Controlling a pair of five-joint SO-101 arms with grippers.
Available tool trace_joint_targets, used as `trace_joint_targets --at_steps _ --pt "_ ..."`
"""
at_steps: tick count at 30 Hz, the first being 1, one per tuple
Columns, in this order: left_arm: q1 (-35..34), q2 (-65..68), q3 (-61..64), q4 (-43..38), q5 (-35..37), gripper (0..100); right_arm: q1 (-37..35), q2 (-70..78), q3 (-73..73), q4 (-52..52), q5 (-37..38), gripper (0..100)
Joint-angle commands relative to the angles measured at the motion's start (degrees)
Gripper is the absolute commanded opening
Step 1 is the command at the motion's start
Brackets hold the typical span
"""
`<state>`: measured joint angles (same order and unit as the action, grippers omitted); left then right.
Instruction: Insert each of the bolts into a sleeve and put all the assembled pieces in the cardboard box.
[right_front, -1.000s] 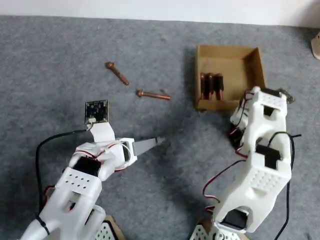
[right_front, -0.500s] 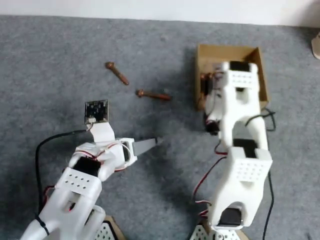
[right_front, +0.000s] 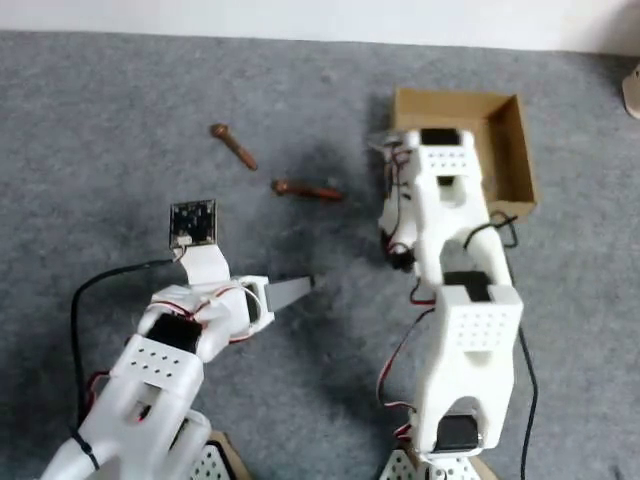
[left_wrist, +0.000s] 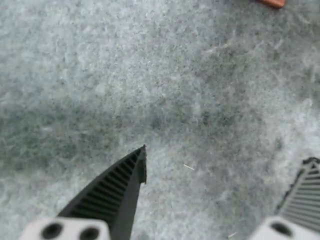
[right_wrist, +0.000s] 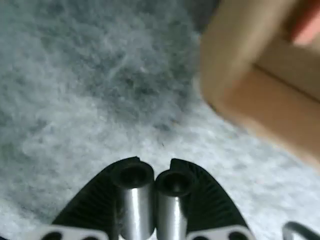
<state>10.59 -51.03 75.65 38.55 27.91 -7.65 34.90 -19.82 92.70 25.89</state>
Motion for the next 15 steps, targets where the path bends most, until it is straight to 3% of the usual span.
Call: trace_joint_targets --at_steps 1,8,15 --pt "-0.57 -0.57 -0.31 -1.23 0.18 42 -1.54 2.07 -3.12 -0.31 -0.79 1.1" --pt "-0.57 -0.57 -0.31 -1.23 0.09 42 -1.45 5.49 -3.38 0.57 -0.70 10.7" --pt "-0.57 -0.57 -0.31 -1.23 0.09 42 -1.54 5.49 -11.82 4.44 -0.88 11.2"
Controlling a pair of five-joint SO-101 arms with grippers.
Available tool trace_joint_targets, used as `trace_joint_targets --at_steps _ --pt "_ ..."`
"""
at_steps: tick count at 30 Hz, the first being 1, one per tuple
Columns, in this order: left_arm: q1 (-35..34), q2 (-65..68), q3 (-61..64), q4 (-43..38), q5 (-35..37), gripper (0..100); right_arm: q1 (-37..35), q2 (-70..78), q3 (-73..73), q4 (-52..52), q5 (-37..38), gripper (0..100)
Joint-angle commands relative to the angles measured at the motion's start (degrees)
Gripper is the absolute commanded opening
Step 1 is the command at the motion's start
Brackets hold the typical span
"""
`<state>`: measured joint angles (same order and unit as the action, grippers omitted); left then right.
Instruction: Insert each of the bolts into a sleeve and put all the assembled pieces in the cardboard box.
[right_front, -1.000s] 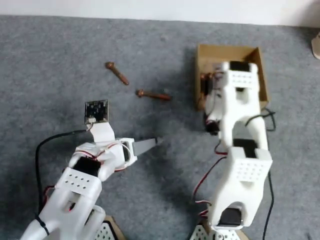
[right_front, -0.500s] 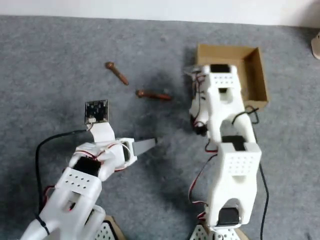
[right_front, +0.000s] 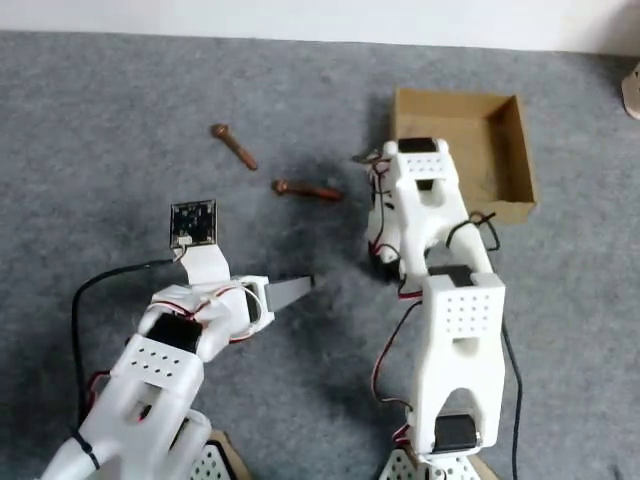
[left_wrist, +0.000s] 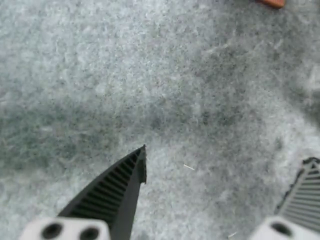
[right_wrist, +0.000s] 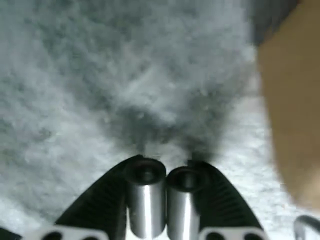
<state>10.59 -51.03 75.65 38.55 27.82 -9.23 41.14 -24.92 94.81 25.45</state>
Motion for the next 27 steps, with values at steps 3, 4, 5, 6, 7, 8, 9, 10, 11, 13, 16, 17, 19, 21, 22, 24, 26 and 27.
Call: trace_joint_targets --at_steps 3,4,5,6,7,8,9,10,11,13,16,17,19,21,22,24,26,27 --pt "-0.57 -0.57 -0.22 -1.23 0.18 42 -0.13 -0.84 -14.64 6.20 -0.44 11.3" --pt "-0.57 -0.57 -0.22 -1.23 0.18 42 -0.04 -0.84 -16.66 6.20 -0.44 11.3" --pt "-0.57 -0.57 -0.22 -1.23 0.18 42 0.13 -0.84 -18.51 6.20 -0.44 11.3" --pt "-0.57 -0.57 -0.22 -1.23 0.18 42 0.48 -0.84 -19.91 6.20 -0.44 11.3" --pt "-0.57 -0.57 -0.22 -1.23 0.18 42 0.66 -0.75 -20.18 6.20 -0.44 11.4" --pt "-0.57 -0.57 -0.22 -1.23 0.18 42 0.75 -0.75 -20.18 6.20 -0.18 11.5" --pt "-0.57 -0.57 -0.22 -1.23 0.18 42 0.84 -0.75 -20.18 6.20 -0.18 12.8" --pt "-0.57 -0.57 -0.22 -1.23 0.18 42 0.84 -0.75 -20.18 6.20 -0.09 15.0" --pt "-0.57 -0.57 -0.22 -1.23 0.18 42 0.75 -0.75 -20.09 6.20 -0.09 17.7" --pt "-0.57 -0.57 -0.22 -1.23 0.18 42 0.66 -0.75 -17.71 6.20 -0.09 23.1" --pt "-0.57 -0.57 -0.22 -1.23 0.18 42 -0.31 -0.66 -13.93 6.11 -0.09 26.4" --pt "-0.57 -0.57 -0.22 -1.23 0.18 42 -0.57 -0.66 -13.05 6.11 -0.09 26.4" --pt "-0.57 -0.57 -0.22 -1.23 0.18 42 -1.19 -0.57 -11.82 6.11 -0.09 26.4" --pt "-0.57 -0.57 -0.22 -1.23 0.09 42 -1.36 -0.40 -11.56 6.02 -0.35 26.4" --pt "-0.57 -0.57 -0.22 -1.23 0.09 42 -1.19 -0.40 -11.56 6.02 -0.35 26.4" --pt "-0.57 -0.57 -0.22 -1.23 0.09 42 -0.13 -0.40 -11.56 6.02 -0.35 26.4" --pt "-0.57 -0.57 -0.22 -1.23 0.09 42 0.92 -0.40 -11.91 5.67 -0.35 26.4" --pt "-0.57 -0.57 -0.22 -1.23 0.09 42 1.45 -0.40 -12.00 5.58 -0.35 26.4"
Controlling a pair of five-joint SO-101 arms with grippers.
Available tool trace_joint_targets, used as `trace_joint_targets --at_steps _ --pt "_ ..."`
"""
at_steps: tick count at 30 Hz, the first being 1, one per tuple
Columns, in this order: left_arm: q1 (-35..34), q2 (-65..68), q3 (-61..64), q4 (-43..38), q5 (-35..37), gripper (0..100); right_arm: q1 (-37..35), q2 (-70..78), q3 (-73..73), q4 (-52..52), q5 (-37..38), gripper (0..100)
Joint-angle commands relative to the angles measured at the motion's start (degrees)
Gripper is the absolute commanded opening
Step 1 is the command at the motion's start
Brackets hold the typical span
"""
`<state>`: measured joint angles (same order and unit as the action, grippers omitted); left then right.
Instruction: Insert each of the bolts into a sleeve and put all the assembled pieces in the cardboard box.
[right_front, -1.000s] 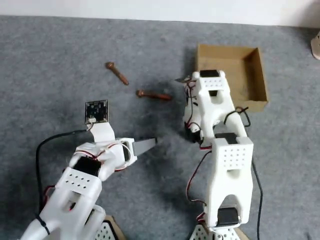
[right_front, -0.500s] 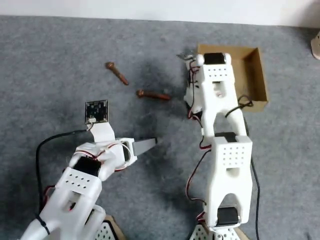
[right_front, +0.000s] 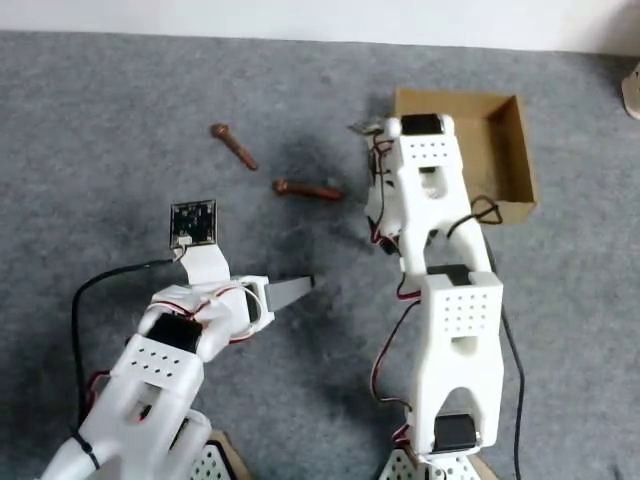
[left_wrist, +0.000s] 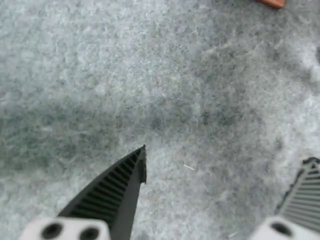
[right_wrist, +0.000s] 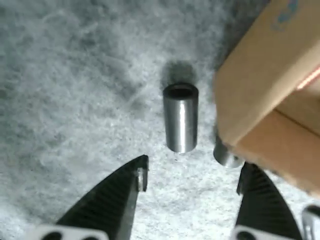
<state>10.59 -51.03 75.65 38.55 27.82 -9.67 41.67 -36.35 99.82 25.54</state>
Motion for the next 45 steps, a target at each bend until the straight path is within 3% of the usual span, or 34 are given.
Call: trace_joint_targets --at_steps 1,10,21,25,29,33,38,45 --pt "-0.57 -0.57 -0.22 -1.23 0.09 42 2.24 -0.84 -0.57 0.48 -0.35 26.4" --pt "-0.57 -0.57 -0.22 -1.23 0.09 42 6.99 -0.75 -0.13 -9.27 -0.53 26.4" --pt "-0.57 -0.57 -0.22 -1.23 0.09 42 7.08 6.73 2.51 -16.40 -0.44 26.4" --pt "-0.57 -0.57 -0.48 -1.14 0.18 42 6.81 11.21 2.24 -14.90 -0.62 23.6" --pt "-0.66 -0.57 -1.01 -1.05 0.26 42 6.46 10.24 2.15 -13.05 -3.78 0.0" --pt "-0.66 -0.57 -3.47 2.11 0.97 42 6.29 5.67 2.59 -9.45 -7.91 0.2" --pt "-1.10 -0.57 -8.13 6.68 7.47 42 5.14 -1.71 2.68 -1.80 -8.00 0.6" --pt "-6.73 -0.13 -16.84 10.46 8.79 42 5.93 -17.01 11.74 0.48 -7.65 0.6"
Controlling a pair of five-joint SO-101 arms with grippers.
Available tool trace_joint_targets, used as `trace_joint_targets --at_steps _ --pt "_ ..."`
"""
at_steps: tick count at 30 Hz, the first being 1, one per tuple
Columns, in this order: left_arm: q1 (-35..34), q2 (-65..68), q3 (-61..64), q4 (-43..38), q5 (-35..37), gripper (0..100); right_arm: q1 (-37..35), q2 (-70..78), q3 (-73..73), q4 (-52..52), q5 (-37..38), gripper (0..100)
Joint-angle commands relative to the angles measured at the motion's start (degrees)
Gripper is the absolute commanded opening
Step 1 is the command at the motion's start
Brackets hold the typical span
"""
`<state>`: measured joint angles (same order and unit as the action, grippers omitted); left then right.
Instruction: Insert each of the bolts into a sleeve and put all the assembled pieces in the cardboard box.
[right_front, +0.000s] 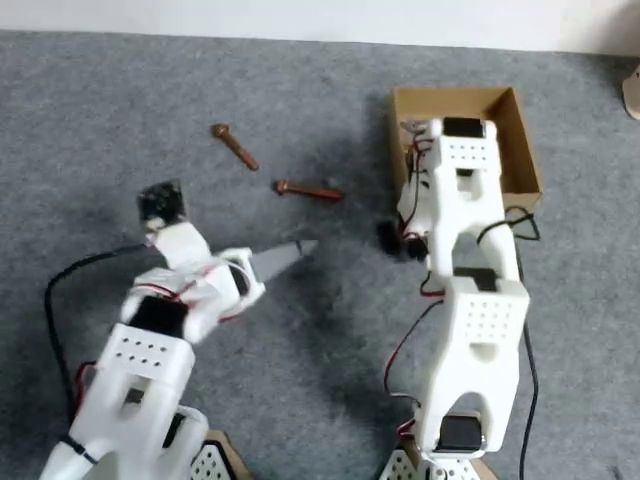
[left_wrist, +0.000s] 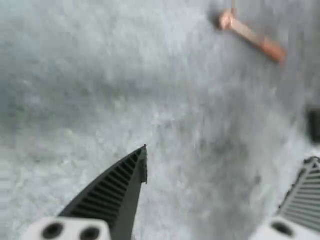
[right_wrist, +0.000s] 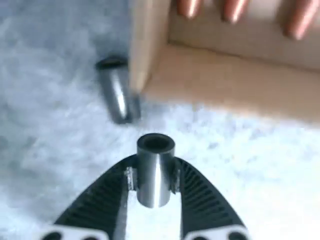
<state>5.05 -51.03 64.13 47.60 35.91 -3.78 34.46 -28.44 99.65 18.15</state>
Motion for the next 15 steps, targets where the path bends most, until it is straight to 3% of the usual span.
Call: trace_joint_targets --at_steps 1,9,15 --pt "-1.19 0.84 -6.46 2.02 0.70 42 0.13 -12.70 6.64 0.13 -0.26 0.6" --pt "-1.27 24.75 -20.88 3.78 7.82 42 0.31 -41.10 31.60 -8.40 1.67 0.6" --pt "-4.18 36.18 -33.80 3.78 8.26 43 0.31 -58.51 46.29 -10.86 2.20 0.6"
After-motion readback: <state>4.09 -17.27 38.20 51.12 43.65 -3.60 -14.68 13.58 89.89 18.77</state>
